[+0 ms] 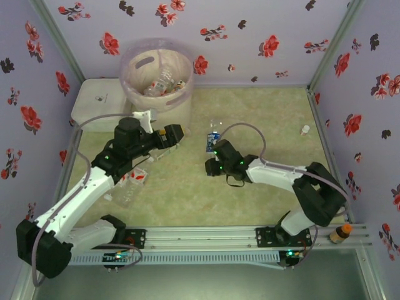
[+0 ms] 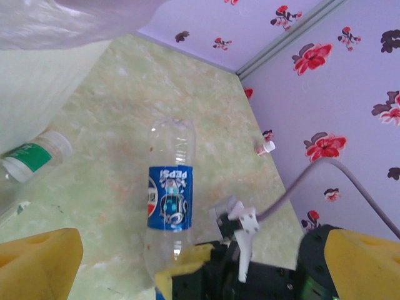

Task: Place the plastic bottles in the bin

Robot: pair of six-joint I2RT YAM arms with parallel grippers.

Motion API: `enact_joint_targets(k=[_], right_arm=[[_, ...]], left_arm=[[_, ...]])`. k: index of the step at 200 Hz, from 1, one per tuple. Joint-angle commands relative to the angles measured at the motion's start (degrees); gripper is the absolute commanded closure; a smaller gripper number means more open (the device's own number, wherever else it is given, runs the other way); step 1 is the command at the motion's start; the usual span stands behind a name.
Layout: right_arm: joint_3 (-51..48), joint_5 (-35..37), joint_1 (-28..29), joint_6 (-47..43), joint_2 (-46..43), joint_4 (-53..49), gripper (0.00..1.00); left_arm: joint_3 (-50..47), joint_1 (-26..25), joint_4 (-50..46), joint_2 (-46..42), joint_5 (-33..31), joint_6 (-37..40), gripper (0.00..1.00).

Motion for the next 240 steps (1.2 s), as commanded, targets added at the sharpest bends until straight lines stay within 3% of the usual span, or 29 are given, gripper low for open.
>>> enact_joint_targets(k=[1, 21, 24, 30, 75, 93, 148, 190, 240], right_arm=[[-3.0, -10.4, -0.1, -7.2, -4.8, 8.8, 0.75], [-5.3, -16.4, -0.1, -6.3, -7.4, 14.9, 0.76], [-5.6, -17.1, -0.1, -6.1, -7.5, 15.8, 0.82], [-6.0, -18.3, -0.2, -5.7, -7.7, 17.3, 0.84], [-6.4, -26.7, 0.2, -1.9, -6.5, 26.2, 0.83], [-6.5, -27.0, 0.4, -1.3, -6.6, 27.1, 0.83], [-4.8, -28.0, 0.3, -0.3, -4.5, 29.5, 0.83], [-4.2, -26.5, 0.4, 0.6, -2.5, 32.2, 0.84], [-2.6, -26.4, 0.4, -0.1, -1.1, 31.9, 0.84]], left_arm=[[-2.2, -1.3, 7.1, 2.5, -1.7, -3.4, 0.00], [-2.9, -2.5, 8.8, 5.7, -2.8, -4.8, 0.00], [-3.0, -2.7, 9.0, 6.2, -3.0, -5.0, 0.00], [-3.3, -2.9, 9.6, 7.1, -3.5, -5.5, 0.00], [-3.5, -3.5, 15.5, 13.0, -2.1, -7.6, 0.04], [-2.8, -3.8, 15.0, 14.2, -1.7, -7.1, 0.05], [-4.8, -4.1, 18.6, 16.0, -0.2, -10.5, 0.30], [-3.4, -4.6, 18.0, 16.4, 1.9, -10.9, 0.23], [-2.8, -4.7, 14.5, 14.5, 0.7, -9.3, 0.38]])
